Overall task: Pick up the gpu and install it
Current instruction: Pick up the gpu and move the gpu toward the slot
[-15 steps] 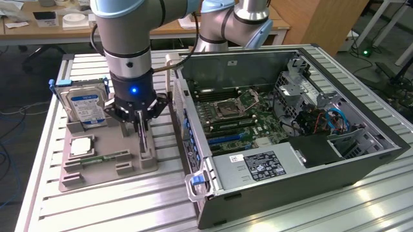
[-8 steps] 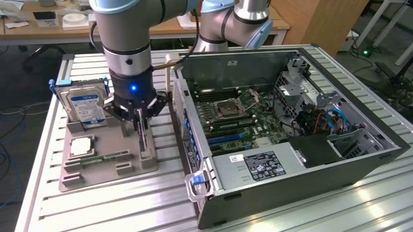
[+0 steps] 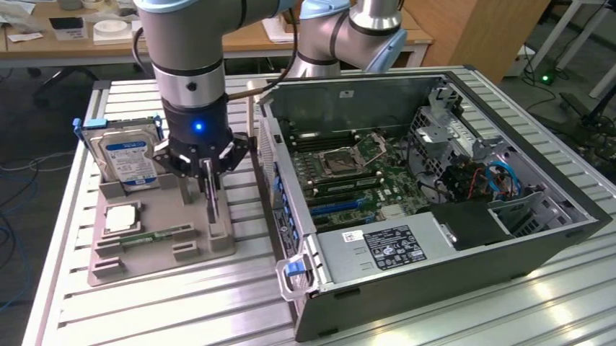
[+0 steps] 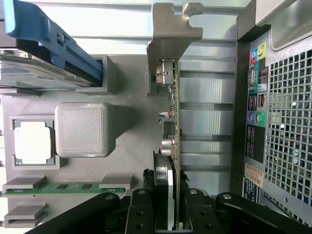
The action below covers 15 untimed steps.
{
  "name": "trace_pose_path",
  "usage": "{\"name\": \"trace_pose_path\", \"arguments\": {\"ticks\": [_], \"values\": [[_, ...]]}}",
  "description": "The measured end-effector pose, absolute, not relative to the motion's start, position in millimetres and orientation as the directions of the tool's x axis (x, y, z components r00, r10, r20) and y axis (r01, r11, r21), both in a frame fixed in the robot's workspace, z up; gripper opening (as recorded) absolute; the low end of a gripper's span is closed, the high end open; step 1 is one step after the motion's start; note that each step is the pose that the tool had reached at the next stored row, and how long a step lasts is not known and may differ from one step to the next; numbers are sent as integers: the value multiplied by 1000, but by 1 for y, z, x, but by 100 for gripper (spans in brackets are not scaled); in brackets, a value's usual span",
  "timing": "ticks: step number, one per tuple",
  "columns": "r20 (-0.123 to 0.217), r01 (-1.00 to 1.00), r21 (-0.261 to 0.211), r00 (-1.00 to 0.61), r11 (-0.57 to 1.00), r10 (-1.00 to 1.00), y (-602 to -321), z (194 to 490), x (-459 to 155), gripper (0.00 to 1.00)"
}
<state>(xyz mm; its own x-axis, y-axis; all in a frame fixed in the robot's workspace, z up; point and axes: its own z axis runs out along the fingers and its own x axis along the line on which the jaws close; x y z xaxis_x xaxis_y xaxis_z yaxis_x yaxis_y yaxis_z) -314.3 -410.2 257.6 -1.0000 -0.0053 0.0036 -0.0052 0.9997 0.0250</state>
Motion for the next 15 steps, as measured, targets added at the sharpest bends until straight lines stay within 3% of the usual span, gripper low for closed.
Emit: {"name": "trace_pose_path", "arguments": {"ticks": [15], "values": [[4, -5, 25, -1000, 1000, -5, -410, 268, -314, 28]]}}
